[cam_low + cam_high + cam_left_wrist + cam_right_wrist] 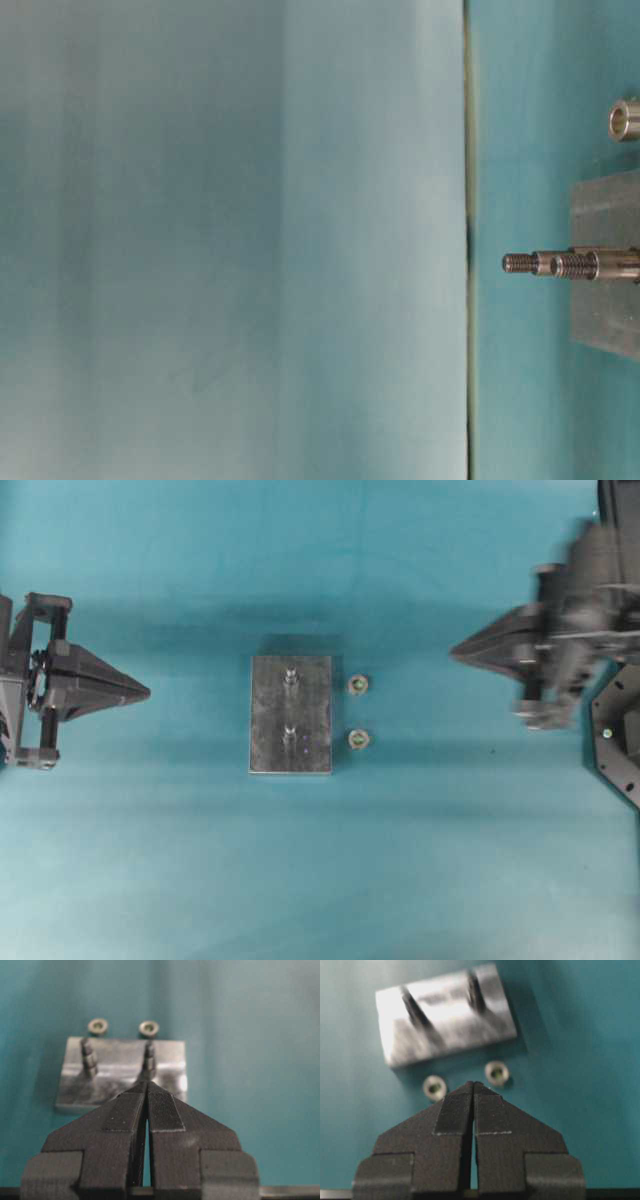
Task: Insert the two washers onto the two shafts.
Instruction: 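Move the right gripper over the upper silver washer beside the plate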
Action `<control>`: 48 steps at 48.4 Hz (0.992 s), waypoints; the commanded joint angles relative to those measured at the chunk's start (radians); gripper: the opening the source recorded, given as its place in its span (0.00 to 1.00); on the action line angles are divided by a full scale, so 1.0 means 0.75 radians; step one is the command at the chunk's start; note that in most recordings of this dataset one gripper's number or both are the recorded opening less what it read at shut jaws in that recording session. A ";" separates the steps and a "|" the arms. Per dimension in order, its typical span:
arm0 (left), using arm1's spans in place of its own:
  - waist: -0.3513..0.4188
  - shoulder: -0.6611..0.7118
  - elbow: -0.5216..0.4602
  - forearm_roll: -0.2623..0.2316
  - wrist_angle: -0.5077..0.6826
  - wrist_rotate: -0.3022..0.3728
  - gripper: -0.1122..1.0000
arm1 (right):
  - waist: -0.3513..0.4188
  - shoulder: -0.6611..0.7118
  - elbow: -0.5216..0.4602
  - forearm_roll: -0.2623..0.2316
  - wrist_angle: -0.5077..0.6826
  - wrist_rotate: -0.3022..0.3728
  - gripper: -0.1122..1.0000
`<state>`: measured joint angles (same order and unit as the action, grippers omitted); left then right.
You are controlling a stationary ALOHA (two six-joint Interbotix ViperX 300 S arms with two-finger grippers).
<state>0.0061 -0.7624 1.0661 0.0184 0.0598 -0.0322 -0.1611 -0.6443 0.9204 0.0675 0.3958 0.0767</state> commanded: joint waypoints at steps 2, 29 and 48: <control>0.002 0.004 -0.041 0.004 0.025 0.002 0.10 | -0.035 0.110 -0.119 -0.012 0.092 0.006 0.11; 0.010 0.065 -0.039 0.004 0.063 0.002 0.10 | -0.039 0.565 -0.270 -0.035 0.029 -0.027 0.13; 0.012 0.080 -0.045 0.004 0.059 0.002 0.10 | -0.008 0.814 -0.393 -0.045 0.117 -0.074 0.81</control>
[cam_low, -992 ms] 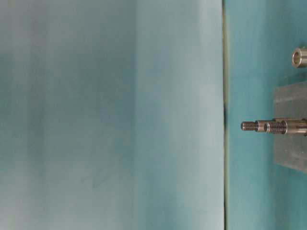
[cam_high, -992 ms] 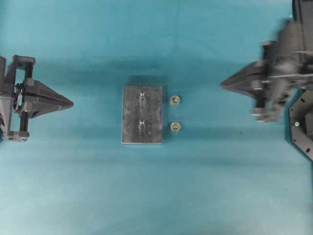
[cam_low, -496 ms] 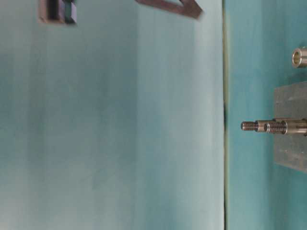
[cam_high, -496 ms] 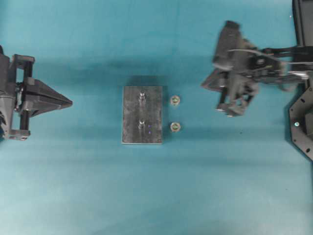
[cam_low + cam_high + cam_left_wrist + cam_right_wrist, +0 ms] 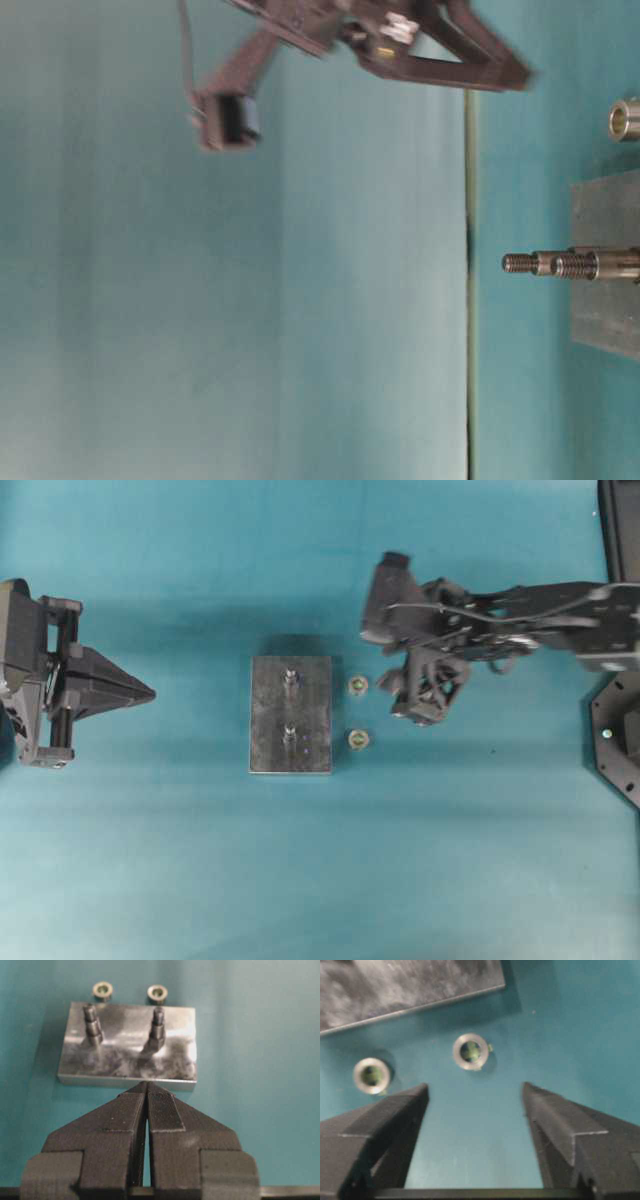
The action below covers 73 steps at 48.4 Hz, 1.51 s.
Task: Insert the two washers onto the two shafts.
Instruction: 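Move the right gripper over the upper silver washer beside the plate, then lower the right gripper and close it on the upper washer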
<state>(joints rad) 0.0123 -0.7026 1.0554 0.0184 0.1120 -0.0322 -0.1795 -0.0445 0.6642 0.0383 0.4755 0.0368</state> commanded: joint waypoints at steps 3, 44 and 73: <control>0.002 0.000 -0.029 0.004 -0.008 0.004 0.10 | 0.027 0.045 -0.072 -0.012 0.027 -0.039 0.80; 0.002 -0.010 -0.022 0.004 -0.012 0.067 0.10 | 0.037 0.274 -0.194 -0.039 0.049 -0.080 0.74; 0.002 -0.033 -0.012 0.004 -0.012 0.067 0.10 | 0.039 0.315 -0.209 -0.063 0.049 -0.080 0.49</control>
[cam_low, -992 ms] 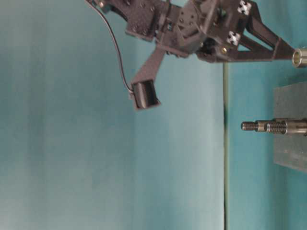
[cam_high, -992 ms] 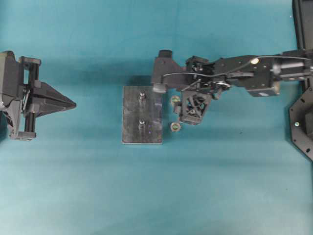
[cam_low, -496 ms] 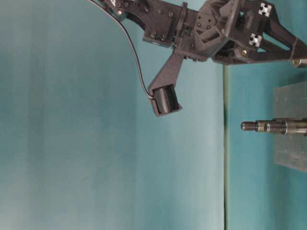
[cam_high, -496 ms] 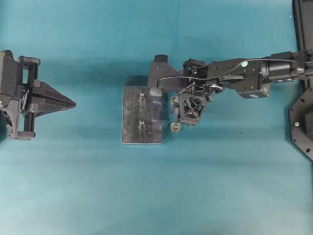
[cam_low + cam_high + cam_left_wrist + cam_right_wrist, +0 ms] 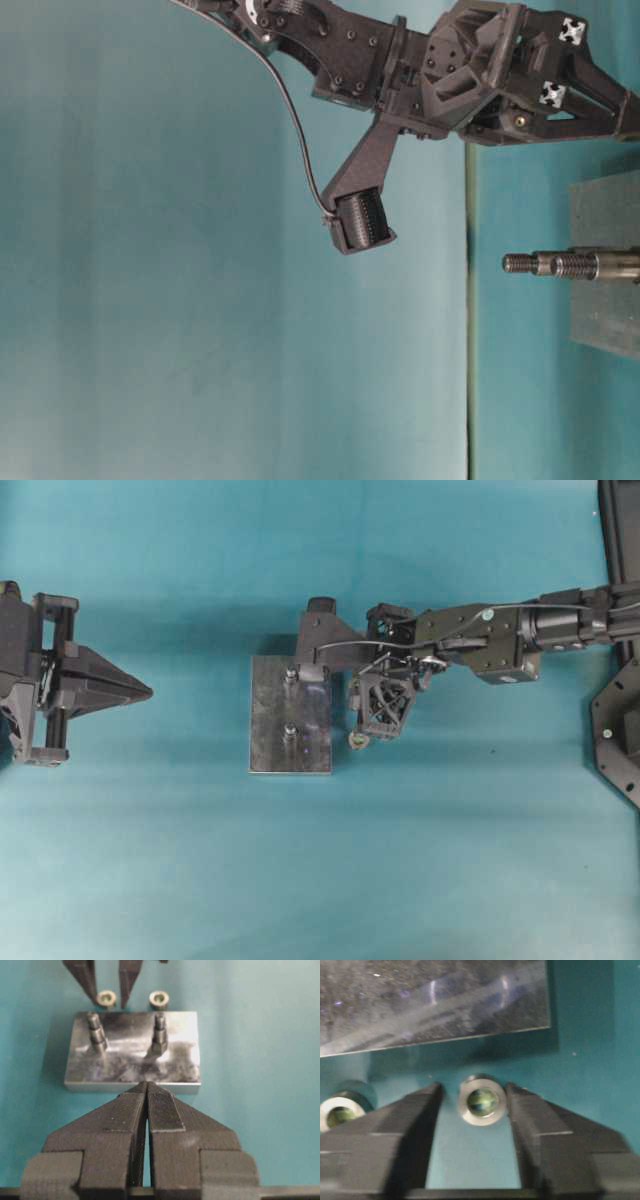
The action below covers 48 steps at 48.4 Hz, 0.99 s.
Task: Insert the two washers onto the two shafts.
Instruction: 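Lower the right gripper and close it on the upper washer, then lift the washer and carry it left over the upper shaft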
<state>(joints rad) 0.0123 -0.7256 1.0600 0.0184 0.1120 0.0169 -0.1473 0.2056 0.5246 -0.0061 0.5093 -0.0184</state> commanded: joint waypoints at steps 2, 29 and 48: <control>0.004 -0.002 -0.018 0.004 -0.012 0.002 0.10 | -0.004 -0.018 -0.022 -0.004 0.012 -0.004 0.45; 0.002 -0.002 -0.018 0.004 -0.014 -0.004 0.10 | -0.012 -0.102 -0.164 -0.051 0.194 0.006 0.40; 0.002 0.000 -0.010 0.004 -0.025 -0.006 0.10 | -0.004 -0.078 -0.423 -0.055 0.311 -0.002 0.40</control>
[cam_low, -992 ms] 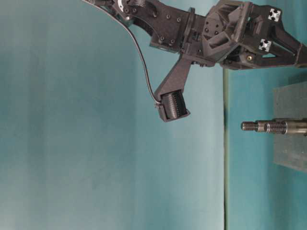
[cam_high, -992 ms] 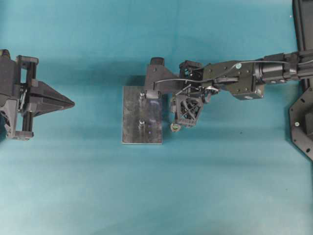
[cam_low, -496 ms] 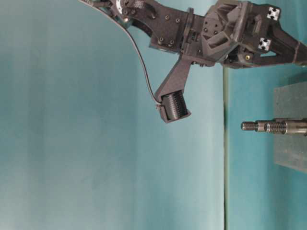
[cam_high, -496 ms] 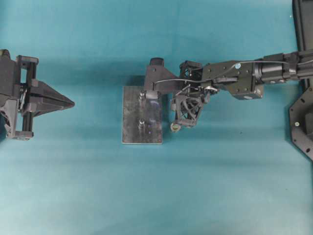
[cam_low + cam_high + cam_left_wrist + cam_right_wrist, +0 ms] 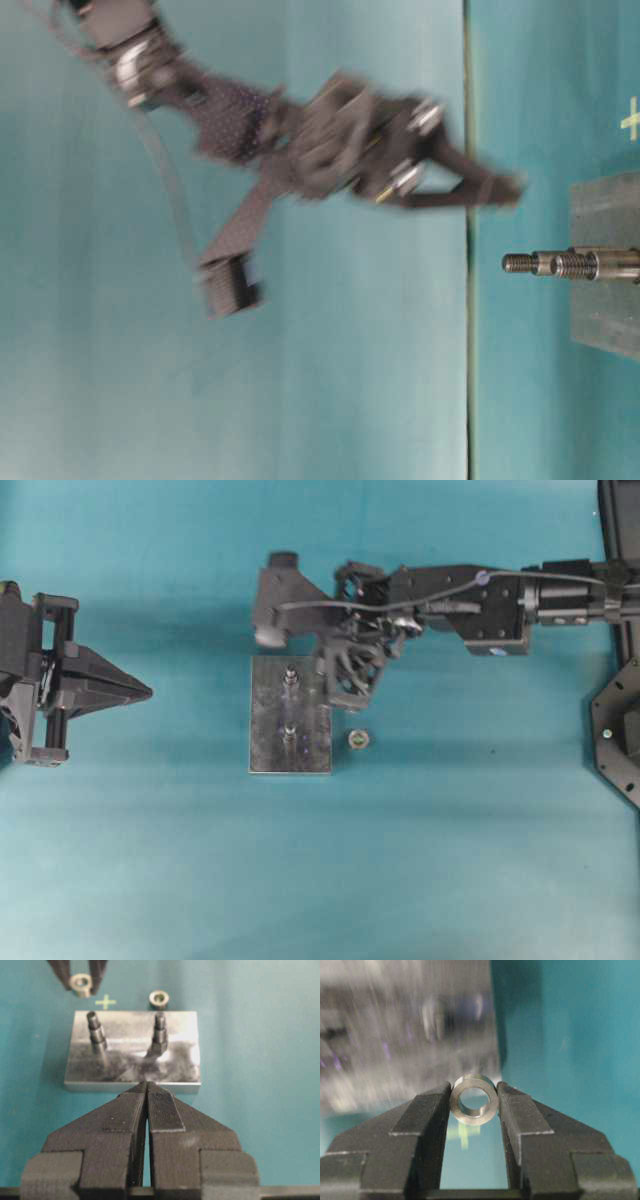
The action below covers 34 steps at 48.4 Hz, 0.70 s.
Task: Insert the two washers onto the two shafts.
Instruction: 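Lift the washer and carry it left over the upper shaft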
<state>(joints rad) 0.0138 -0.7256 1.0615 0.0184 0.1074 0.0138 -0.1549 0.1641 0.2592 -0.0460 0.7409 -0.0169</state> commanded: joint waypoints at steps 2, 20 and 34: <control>0.000 0.000 -0.012 0.004 -0.025 -0.002 0.10 | 0.008 -0.010 -0.094 -0.002 0.008 -0.006 0.40; 0.000 -0.002 -0.004 0.004 -0.047 -0.002 0.10 | 0.049 0.063 -0.194 0.002 0.074 -0.010 0.40; 0.000 -0.002 -0.006 0.004 -0.047 -0.002 0.10 | 0.057 0.072 -0.194 0.006 0.074 -0.006 0.40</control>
<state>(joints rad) 0.0138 -0.7256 1.0707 0.0184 0.0813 0.0138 -0.1181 0.2347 0.1381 -0.0445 0.7992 -0.0184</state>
